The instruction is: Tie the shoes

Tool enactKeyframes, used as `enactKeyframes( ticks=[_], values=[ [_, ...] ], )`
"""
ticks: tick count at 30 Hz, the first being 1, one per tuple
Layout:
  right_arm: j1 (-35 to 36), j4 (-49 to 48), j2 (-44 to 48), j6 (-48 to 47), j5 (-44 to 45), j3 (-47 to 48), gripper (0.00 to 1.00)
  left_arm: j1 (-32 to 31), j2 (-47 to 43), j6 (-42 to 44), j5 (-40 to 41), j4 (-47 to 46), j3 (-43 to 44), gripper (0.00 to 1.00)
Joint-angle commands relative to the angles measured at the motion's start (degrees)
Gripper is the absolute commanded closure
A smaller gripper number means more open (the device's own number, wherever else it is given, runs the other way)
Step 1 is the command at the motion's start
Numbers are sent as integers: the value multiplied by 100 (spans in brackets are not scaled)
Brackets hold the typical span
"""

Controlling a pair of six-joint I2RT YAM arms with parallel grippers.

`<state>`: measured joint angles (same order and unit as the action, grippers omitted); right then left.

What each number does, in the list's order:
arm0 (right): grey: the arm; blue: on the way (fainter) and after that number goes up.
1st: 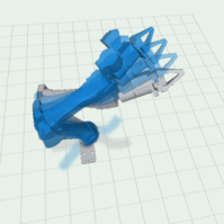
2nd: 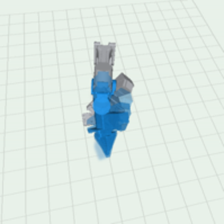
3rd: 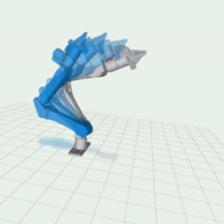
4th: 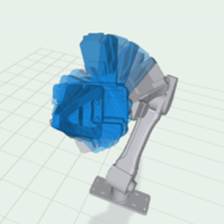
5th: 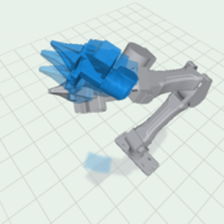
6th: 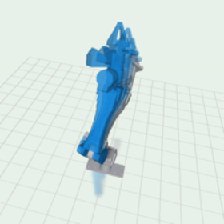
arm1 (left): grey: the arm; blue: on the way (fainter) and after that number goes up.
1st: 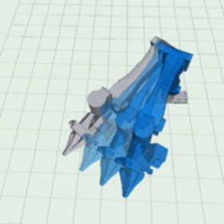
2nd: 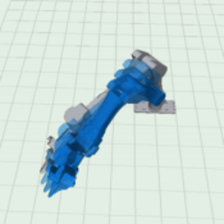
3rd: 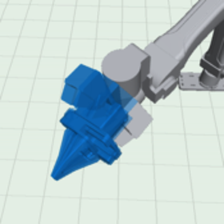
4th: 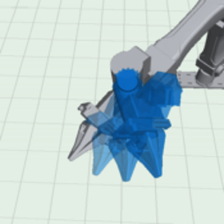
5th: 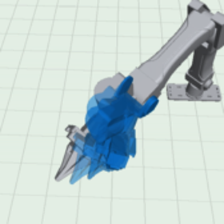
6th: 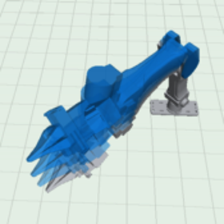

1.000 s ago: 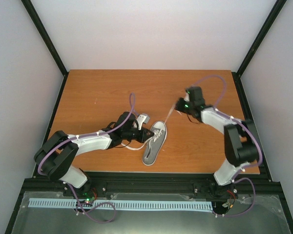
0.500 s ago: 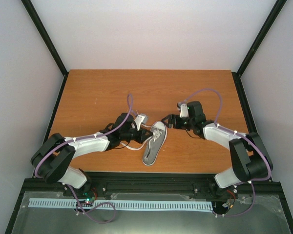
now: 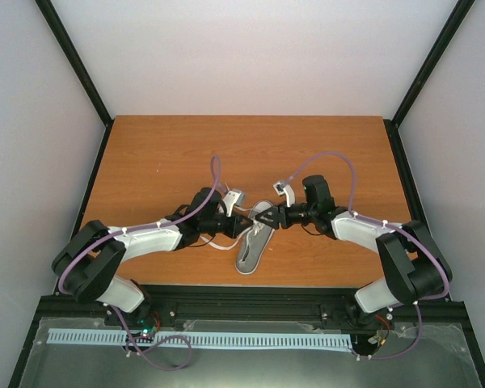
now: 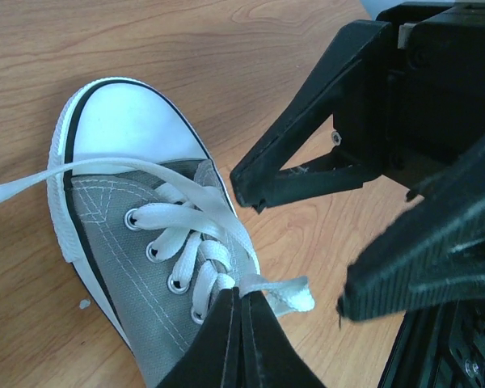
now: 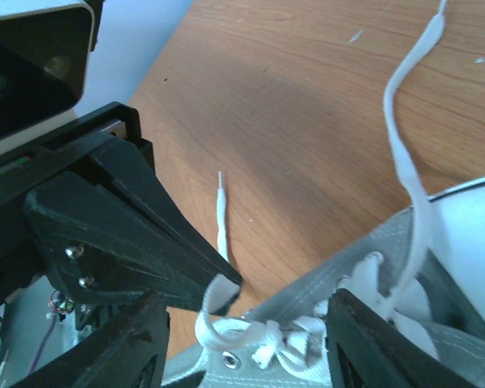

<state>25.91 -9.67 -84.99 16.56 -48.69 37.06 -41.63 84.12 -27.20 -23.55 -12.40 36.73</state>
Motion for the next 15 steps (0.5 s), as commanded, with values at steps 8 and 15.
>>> enactKeyframes(
  ticks=[8, 15],
  values=[
    [278, 361, -287, -599, -181, 372, 67, -3, 111, 74, 11, -174, 144, 99],
    [292, 469, -295, -674, -102, 383, 89, -4, 125, 66, 44, -166, 185, 99]
  ],
)
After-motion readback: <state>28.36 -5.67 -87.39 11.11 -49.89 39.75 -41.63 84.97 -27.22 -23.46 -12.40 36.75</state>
